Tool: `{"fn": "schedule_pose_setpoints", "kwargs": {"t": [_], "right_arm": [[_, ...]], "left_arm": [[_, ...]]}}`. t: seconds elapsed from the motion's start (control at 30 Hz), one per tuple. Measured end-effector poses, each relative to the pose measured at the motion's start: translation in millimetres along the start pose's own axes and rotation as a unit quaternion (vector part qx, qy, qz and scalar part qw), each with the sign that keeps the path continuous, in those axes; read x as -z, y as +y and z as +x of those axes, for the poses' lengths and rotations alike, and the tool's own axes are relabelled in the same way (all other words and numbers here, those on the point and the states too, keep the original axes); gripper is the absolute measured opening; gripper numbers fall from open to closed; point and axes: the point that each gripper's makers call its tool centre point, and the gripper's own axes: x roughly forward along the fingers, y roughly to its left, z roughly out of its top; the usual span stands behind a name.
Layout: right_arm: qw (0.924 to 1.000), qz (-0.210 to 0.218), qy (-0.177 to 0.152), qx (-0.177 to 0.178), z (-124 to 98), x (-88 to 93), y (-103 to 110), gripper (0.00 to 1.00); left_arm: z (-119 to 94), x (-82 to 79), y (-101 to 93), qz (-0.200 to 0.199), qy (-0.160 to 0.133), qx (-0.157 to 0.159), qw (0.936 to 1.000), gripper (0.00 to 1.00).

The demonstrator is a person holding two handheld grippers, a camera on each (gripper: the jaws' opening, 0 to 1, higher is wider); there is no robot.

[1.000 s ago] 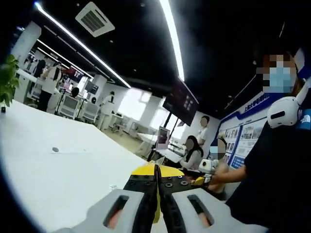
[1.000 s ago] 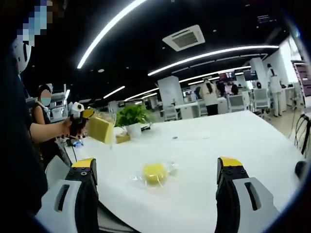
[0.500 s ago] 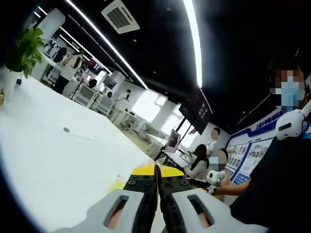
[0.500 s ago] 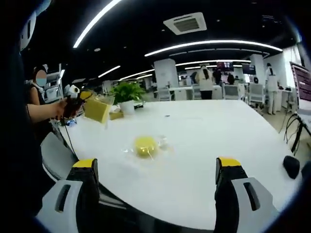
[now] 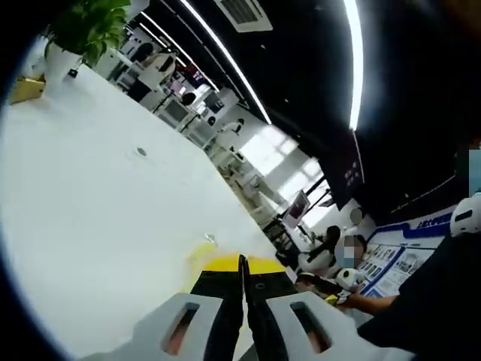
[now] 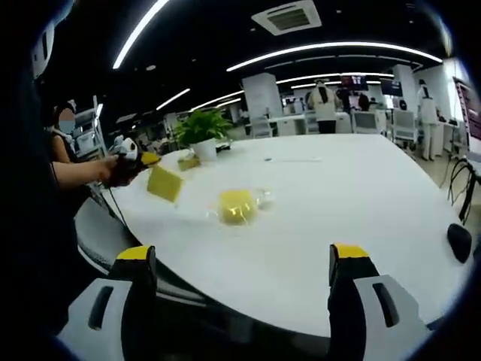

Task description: Compare the silicone blocks by pressing each to a similar depth, holding the contact briefly, and releasing to observe deformation and rebound differences across the visible hardness samples.

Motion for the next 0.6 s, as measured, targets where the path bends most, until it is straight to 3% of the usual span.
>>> {"fn": "schedule_pose_setpoints", "kwargs": {"t": [0.13, 0.17, 0.2, 0.23, 0.33, 0.37, 0.47, 0.6], "right_arm": [[0.9999, -0.014, 0.007, 0.007, -0.8, 0.3, -3.9, 0.87], [0.9999, -0.010, 0.008, 0.005, -0.9, 0.1, -3.4, 0.87], [1.0000, -0.003, 0.004, 0.002, -0.6, -0.9, -2.2, 0.87], [1.0000, -0.001, 0.001, 0.002, -0.5, -1.9, -1.9, 0.87], [1.0000, -0.002, 0.001, 0.003, 0.3, -2.0, -0.7, 0.87], [1.0000, -0.002, 0.005, 0.002, 1.0, -0.4, -0.4, 0.86], [0.9997, -0.005, 0.025, 0.002, 2.4, 7.0, -0.6, 0.85], [0.9999, 0.006, 0.016, -0.001, 2.4, 4.1, 1.1, 0.84]], "left_arm": [[3.8, 4.3, 17.3, -0.017, 0.005, -0.022, 0.9996, 0.00], [3.6, 7.0, 27.0, -0.016, 0.009, -0.040, 0.9990, 0.00], [3.7, 2.2, 27.1, -0.019, -0.006, -0.030, 0.9994, 0.00], [2.9, -4.5, 29.9, -0.052, -0.021, -0.027, 0.9981, 0.00], [-1.0, -16.9, 52.4, -0.034, -0.031, -0.061, 0.9971, 0.00], [-3.8, -21.4, 65.7, -0.032, -0.035, -0.089, 0.9949, 0.00], [-3.6, -25.8, 75.0, -0.033, -0.039, -0.093, 0.9943, 0.00], [2.0, -26.8, 95.2, -0.041, -0.037, -0.114, 0.9919, 0.00]]}}
